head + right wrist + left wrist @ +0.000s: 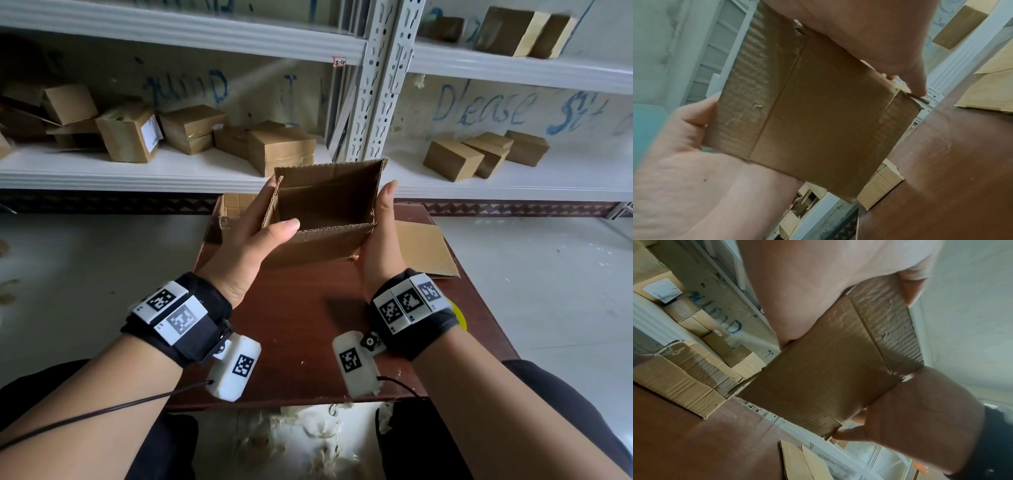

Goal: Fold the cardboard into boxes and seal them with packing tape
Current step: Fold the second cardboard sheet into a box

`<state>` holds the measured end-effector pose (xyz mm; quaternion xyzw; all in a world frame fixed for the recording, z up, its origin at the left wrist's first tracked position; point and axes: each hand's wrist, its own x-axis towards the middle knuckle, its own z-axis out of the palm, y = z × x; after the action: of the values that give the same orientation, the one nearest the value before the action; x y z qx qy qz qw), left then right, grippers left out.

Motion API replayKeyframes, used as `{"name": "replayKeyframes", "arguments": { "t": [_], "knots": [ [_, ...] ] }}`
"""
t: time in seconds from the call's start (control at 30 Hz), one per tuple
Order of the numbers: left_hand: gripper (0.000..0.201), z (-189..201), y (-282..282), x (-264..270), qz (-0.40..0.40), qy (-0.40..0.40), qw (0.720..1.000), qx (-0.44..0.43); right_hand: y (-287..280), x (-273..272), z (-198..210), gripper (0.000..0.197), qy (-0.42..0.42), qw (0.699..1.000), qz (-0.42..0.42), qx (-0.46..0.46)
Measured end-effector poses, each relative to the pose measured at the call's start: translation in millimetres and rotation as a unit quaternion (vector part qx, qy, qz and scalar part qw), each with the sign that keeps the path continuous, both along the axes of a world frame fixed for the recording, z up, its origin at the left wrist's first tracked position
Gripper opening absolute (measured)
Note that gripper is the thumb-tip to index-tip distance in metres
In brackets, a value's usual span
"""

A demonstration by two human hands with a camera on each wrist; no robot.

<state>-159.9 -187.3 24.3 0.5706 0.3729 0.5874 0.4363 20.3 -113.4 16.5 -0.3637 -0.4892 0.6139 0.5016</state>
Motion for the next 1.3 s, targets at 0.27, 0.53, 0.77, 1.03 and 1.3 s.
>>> {"name": "replayKeyframes", "arguments": {
  "t": [0.27, 0.53, 0.77, 1.03, 1.3],
  "knots": [
    [0.067, 8, -5, 4, 0.029, -0.156, 0.987, -0.032, -3, -1, 0, 0.111, -0.018, 1.0, 0.007, -0.013],
    [0.046, 29, -9, 1, 0.041, -0.327, 0.94, -0.093, -23, -4, 11, 0.074, 0.007, 0.997, 0.054, 0.046],
    [0.077, 26, 1, -8, 0.064, -0.305, 0.941, -0.131, -36, -7, 14, 0.098, -0.036, 0.993, 0.075, 0.088],
    [0.09, 21, -2, -14, 0.075, -0.299, 0.937, -0.162, -45, -10, 8, 0.094, -0.021, 0.995, 0.085, 0.044],
    [0.107, 8, -9, -7, 0.066, -0.247, 0.94, -0.226, -35, -4, 20, 0.068, 0.04, 0.997, 0.028, 0.058]
  ]
}}
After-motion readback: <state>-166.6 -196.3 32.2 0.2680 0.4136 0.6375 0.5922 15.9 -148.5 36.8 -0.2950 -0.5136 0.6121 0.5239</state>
